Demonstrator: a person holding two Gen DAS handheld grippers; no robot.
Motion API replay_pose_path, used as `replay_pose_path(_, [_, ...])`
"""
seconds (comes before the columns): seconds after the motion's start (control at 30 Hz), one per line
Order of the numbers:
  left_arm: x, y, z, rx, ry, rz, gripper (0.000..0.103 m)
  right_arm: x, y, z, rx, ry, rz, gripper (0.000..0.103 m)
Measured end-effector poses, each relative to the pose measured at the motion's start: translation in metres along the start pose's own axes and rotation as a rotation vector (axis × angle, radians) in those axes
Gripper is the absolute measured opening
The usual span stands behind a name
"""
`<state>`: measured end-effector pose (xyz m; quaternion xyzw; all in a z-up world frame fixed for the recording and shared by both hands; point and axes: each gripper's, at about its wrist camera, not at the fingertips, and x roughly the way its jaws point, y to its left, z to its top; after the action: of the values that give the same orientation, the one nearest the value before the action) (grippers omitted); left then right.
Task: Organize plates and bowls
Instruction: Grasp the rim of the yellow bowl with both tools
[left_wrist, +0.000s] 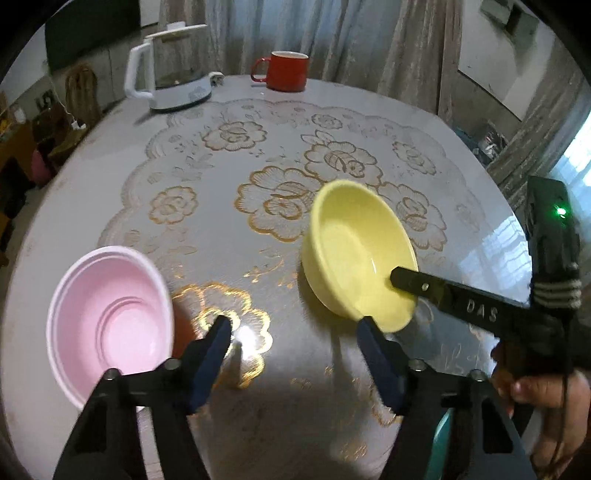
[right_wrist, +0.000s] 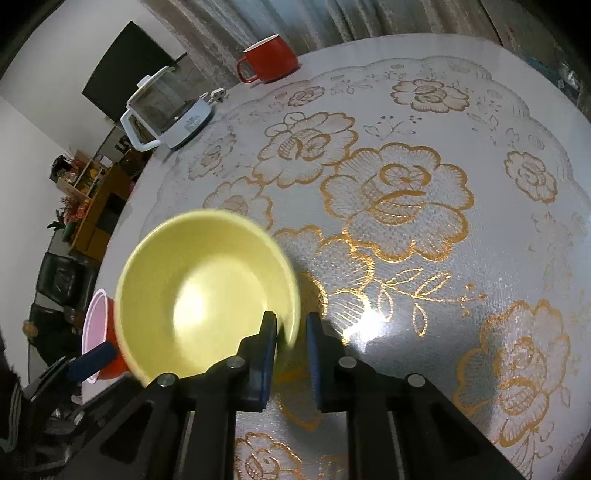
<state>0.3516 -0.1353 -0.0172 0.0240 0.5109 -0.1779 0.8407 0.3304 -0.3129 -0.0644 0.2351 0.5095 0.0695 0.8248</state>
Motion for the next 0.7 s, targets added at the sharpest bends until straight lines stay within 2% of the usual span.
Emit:
replay_pose_path(0.13, [0.015,-0.008,0.005,0.026,0.036,0.006,0.039,0.001,0.002,0.000,-0.019,-0.006,-0.009,0.015])
replay_pose_path(0.23, [0.019,-0.005,0.008,0.002,0.052,0.009,0.038,0.001,0.003,0.000,-0.013,-0.010,-0.009,0.015])
replay_pose_path(0.3, [0.015,-0.001,0.011,-0.030,0.027,-0.020,0.039,0.000,0.001,-0.001,-0.008,-0.009,-0.009,0.015])
replay_pose_path(0.4, [0.010,0.007,0.015,-0.075,-0.016,-0.048,0.047,-0.003,-0.003,-0.002,-0.012,-0.015,-0.027,0.015])
replay_pose_path(0.47, [0.007,0.008,0.017,-0.096,-0.039,-0.106,0.059,-0.006,-0.005,-0.002,-0.020,-0.016,-0.034,0.015])
replay_pose_path(0.57, [-0.001,0.000,0.015,-0.088,-0.067,-0.173,0.064,-0.008,-0.001,-0.005,-0.057,-0.017,-0.056,0.015])
replay_pose_path(0.6, [-0.003,-0.004,0.016,-0.072,-0.085,-0.174,0.067,-0.009,0.000,-0.006,-0.069,-0.018,-0.061,0.015])
replay_pose_path(0.63, [-0.004,-0.011,0.017,-0.036,-0.103,-0.146,0.070,-0.009,0.001,-0.007,-0.084,-0.021,-0.068,0.015])
replay_pose_path(0.7, [-0.002,-0.022,0.020,0.036,-0.121,-0.070,0.069,-0.010,0.004,-0.007,-0.106,-0.023,-0.077,0.015])
